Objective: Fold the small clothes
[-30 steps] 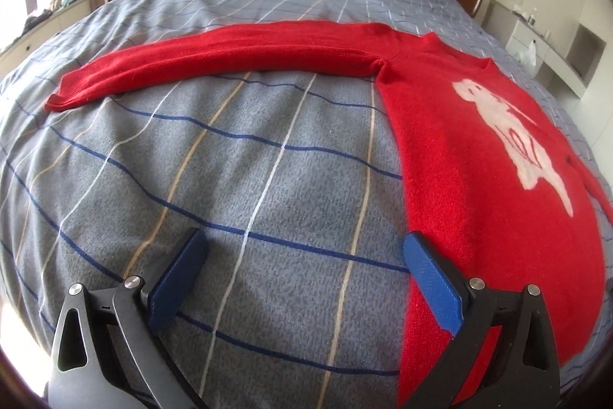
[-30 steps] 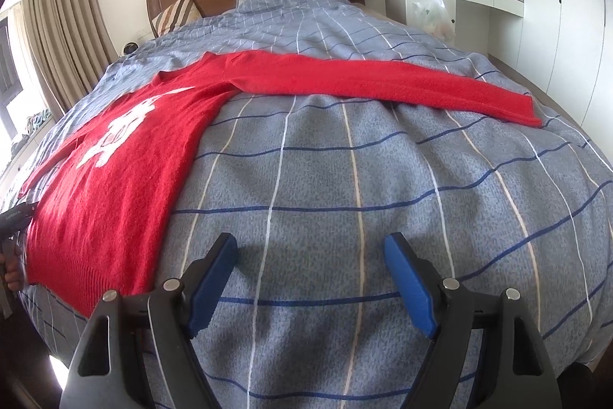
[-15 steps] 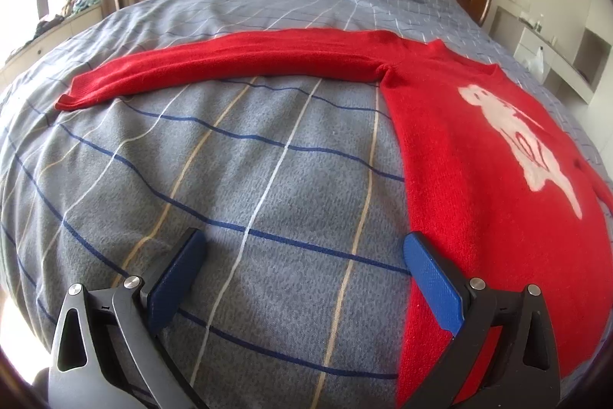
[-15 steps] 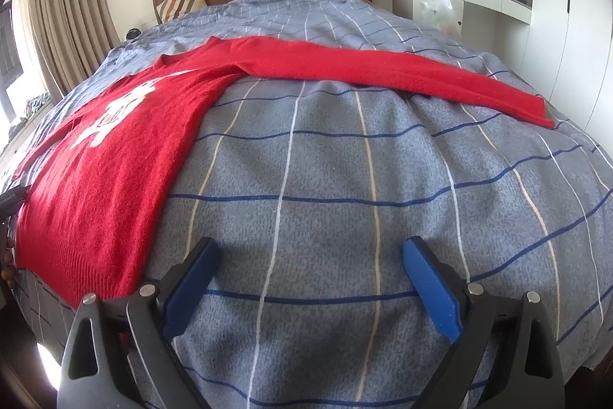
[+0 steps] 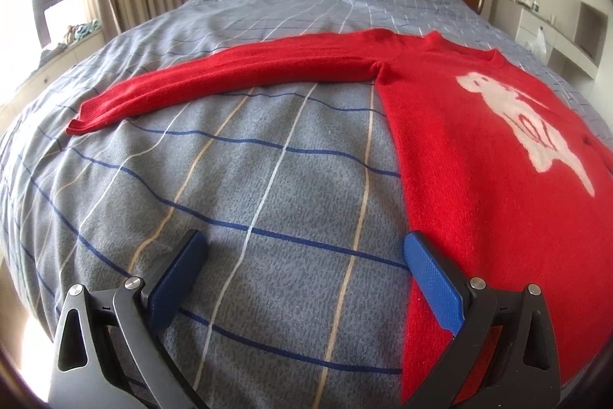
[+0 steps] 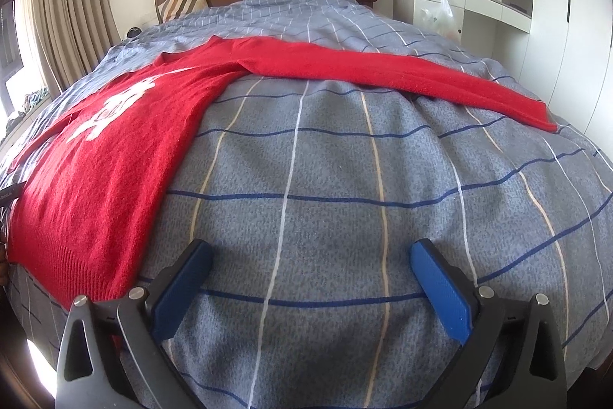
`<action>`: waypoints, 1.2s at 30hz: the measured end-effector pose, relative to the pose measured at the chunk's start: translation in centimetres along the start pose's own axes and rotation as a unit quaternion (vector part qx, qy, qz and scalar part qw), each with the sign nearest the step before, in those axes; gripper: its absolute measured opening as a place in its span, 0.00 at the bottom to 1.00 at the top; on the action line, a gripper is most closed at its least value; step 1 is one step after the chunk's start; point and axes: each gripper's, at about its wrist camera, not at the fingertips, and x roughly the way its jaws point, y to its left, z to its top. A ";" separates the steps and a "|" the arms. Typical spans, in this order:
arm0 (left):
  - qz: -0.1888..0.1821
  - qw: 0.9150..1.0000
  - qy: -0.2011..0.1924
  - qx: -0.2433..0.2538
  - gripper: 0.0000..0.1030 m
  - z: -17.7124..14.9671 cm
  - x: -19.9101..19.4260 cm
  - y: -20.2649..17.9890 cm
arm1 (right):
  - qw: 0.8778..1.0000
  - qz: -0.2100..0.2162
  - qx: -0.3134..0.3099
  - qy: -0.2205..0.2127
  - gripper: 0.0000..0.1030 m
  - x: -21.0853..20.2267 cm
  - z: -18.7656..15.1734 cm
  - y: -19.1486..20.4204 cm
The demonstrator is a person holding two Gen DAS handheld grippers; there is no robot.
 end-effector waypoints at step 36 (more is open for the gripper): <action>0.000 1.000 0.007 0.003 1.00 -0.3 0.0 0.0 | 1.000 -0.007 -0.006 -0.006 1.00 0.0 -0.2 0.2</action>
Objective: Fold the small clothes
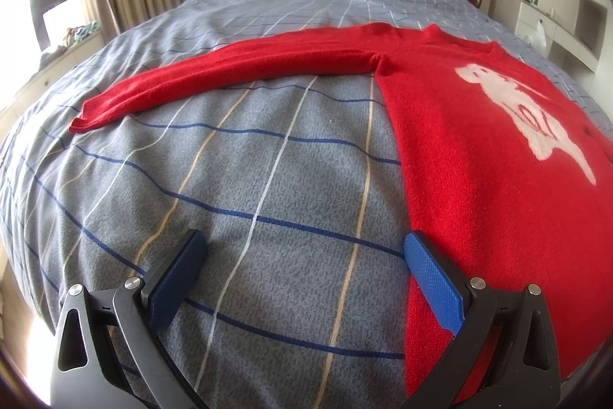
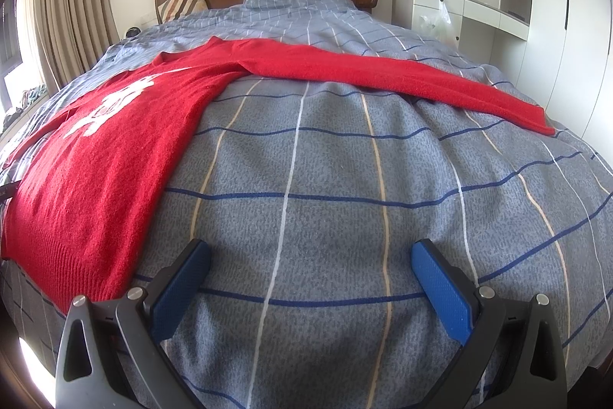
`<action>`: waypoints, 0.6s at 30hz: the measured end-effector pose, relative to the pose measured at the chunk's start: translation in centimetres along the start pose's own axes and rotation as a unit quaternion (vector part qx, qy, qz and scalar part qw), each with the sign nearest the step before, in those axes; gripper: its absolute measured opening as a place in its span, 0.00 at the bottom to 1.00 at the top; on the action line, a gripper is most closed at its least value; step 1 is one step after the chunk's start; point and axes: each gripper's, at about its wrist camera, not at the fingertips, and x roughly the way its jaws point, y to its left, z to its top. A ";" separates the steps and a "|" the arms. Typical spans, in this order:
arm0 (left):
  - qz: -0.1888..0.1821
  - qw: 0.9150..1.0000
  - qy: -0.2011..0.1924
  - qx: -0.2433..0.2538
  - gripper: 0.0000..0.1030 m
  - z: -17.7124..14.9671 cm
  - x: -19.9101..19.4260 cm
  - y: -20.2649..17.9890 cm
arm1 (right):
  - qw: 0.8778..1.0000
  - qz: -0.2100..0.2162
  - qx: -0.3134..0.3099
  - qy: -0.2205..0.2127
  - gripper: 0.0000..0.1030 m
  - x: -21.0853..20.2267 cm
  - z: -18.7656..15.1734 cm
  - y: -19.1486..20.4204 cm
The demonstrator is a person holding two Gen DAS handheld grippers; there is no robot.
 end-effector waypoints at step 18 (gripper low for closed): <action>-0.003 1.000 0.000 -0.001 1.00 -0.1 0.1 0.2 | 1.000 -0.002 -0.005 0.004 1.00 0.0 0.1 0.0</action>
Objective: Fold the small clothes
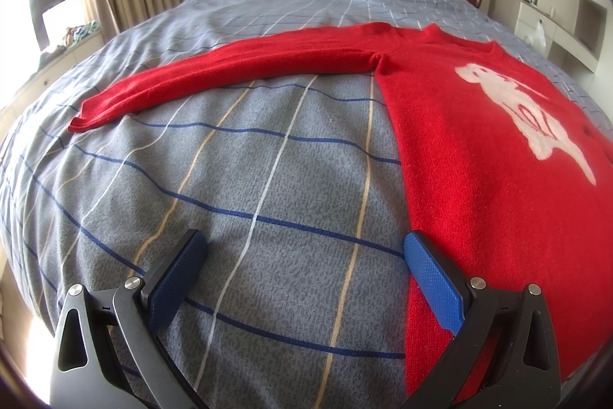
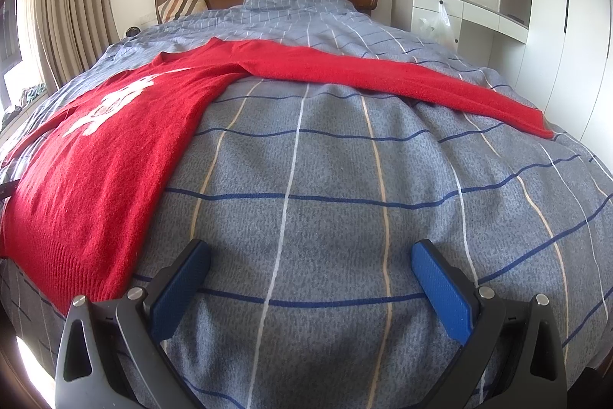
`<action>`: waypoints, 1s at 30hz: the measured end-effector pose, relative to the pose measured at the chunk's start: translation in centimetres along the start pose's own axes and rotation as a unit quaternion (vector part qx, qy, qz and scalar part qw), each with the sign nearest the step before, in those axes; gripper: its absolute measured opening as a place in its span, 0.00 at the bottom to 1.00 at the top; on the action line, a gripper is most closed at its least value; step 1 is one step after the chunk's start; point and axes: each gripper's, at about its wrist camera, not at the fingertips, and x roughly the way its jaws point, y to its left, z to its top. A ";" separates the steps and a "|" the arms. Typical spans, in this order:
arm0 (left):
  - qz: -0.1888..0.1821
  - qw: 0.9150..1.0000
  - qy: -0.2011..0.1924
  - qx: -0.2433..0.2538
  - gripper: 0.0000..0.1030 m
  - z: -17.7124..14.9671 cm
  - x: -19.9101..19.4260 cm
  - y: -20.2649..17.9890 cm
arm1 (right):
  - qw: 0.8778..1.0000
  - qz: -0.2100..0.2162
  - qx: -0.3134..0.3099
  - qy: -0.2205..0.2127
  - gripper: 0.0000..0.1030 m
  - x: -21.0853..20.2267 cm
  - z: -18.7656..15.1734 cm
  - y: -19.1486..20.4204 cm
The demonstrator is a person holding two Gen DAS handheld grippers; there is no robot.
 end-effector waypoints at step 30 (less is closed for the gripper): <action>0.001 1.000 -0.001 0.003 1.00 0.0 0.0 0.1 | 0.979 -0.197 -0.052 0.030 0.99 -6.0 5.2 3.7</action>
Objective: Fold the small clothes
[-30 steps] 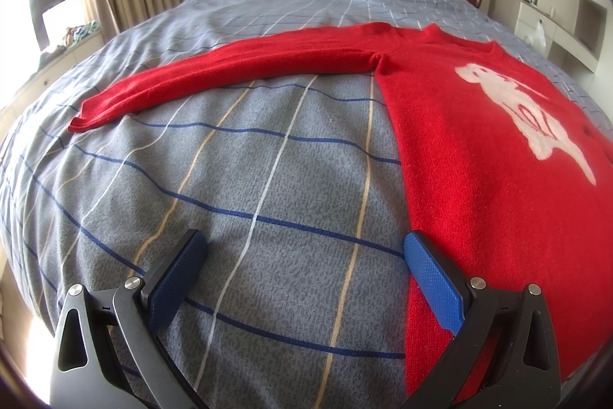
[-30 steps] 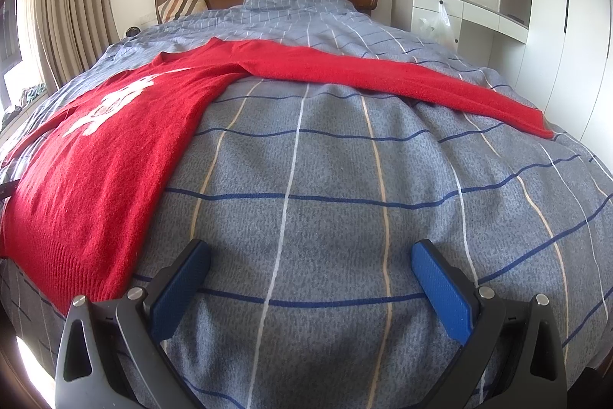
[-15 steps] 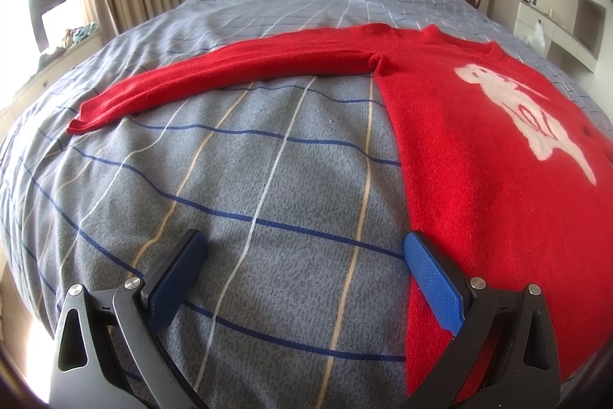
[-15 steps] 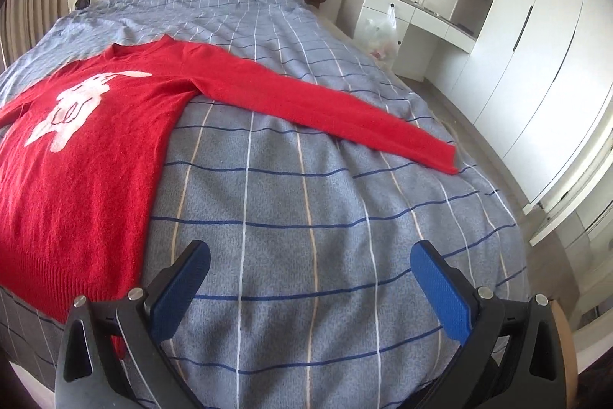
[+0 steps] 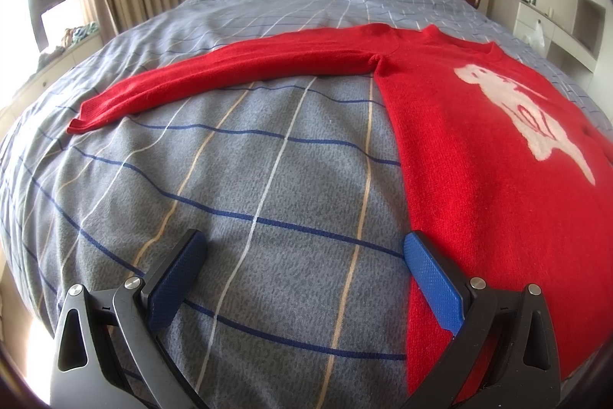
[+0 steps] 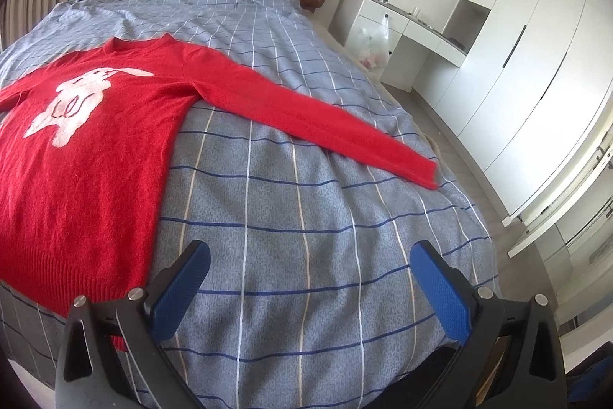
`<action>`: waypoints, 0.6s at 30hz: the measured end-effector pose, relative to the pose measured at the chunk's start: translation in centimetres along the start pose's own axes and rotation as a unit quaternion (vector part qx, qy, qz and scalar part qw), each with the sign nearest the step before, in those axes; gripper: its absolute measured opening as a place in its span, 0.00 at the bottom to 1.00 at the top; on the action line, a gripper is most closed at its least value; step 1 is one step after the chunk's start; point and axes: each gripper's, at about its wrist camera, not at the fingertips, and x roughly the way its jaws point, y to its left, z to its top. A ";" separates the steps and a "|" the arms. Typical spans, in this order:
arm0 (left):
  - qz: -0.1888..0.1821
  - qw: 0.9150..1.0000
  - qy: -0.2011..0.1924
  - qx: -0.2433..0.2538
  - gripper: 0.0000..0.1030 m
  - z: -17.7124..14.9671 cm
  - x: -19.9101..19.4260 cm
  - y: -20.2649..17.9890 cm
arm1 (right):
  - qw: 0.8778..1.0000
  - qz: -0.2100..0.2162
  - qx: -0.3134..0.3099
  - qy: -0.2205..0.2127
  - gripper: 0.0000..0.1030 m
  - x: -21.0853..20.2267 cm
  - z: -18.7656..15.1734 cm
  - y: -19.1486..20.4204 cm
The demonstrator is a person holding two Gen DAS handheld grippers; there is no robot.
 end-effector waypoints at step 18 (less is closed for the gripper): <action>-0.088 0.995 0.034 -0.035 1.00 -0.7 -6.2 0.2 | 1.000 0.004 -0.016 -0.003 0.99 -1.8 0.6 0.0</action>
